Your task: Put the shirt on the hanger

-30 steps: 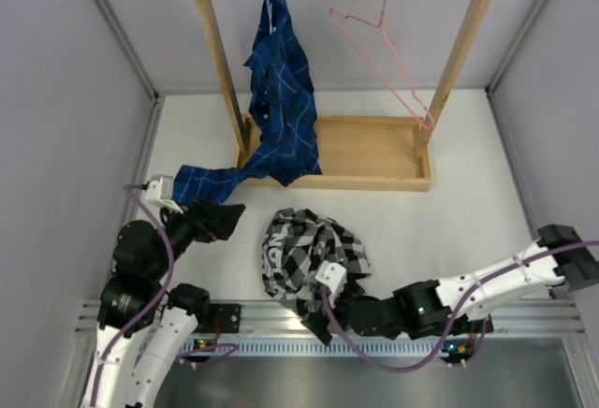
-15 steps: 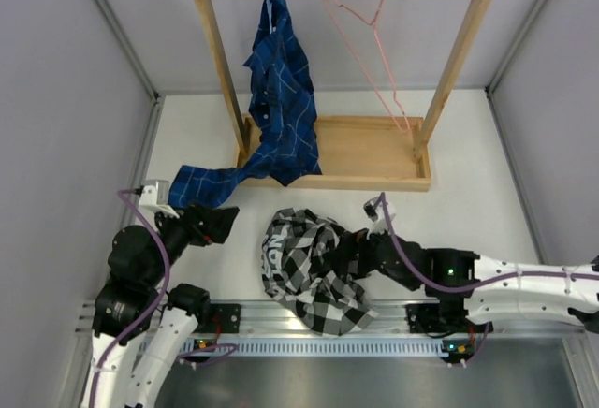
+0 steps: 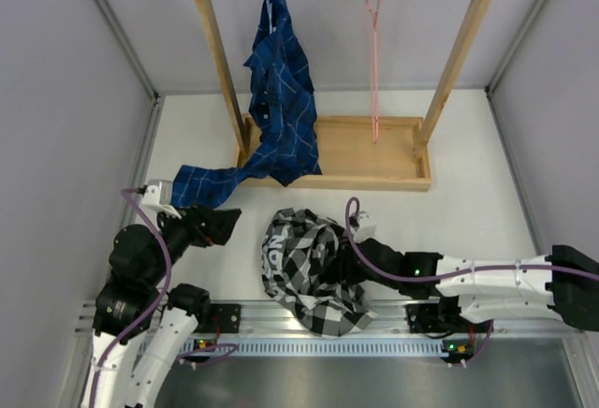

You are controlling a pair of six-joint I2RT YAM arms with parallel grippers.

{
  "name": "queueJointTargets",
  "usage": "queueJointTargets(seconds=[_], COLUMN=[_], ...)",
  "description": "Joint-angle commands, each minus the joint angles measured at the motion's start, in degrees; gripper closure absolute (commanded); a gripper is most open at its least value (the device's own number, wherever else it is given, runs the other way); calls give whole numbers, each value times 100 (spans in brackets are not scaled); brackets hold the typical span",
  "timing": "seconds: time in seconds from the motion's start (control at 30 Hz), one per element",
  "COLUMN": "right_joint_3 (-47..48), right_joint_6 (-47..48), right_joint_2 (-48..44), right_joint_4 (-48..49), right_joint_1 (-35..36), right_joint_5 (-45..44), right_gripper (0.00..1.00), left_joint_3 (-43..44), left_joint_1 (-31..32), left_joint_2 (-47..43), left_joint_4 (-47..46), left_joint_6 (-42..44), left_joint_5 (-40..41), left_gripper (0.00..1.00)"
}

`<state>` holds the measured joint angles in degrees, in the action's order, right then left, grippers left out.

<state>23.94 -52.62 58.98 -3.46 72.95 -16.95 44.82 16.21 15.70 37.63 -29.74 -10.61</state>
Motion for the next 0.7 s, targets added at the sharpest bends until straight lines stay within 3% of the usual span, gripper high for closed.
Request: queueJointTargets(seconds=[0.0,0.03,0.07,0.1,0.37,0.53,0.67], right_joint_3=[224,303,487,584,1961,3474,4635], right_joint_6=[15,233,339,549,2728,4405,4893], right_joint_2=[-123,-176,-316,-395,-1414,-1328,-837], right_joint_4=[909,822,595,445,-751,-1576,-2342], right_joint_1=[-9,0,0,9,-9,-17,-9], right_joint_5=[227,201,140,-78,-1213,-934,-468], right_gripper=[74,80,97,100,100,100,100], left_joint_3=[-17,-17,-17,-8,369,861,1187], left_joint_1=[5,5,5,5,5,5,5], left_joint_2=[134,135,135,135,634,1232,1865], left_joint_4=[-124,-124,-124,-124,-465,-1502,-2496], left_joint_6=[126,126,135,135,82,-137,-471], left_joint_5=[-64,-81,-81,-90,-151,-1336,-2400], left_gripper=[2,2,2,2,2,2,2])
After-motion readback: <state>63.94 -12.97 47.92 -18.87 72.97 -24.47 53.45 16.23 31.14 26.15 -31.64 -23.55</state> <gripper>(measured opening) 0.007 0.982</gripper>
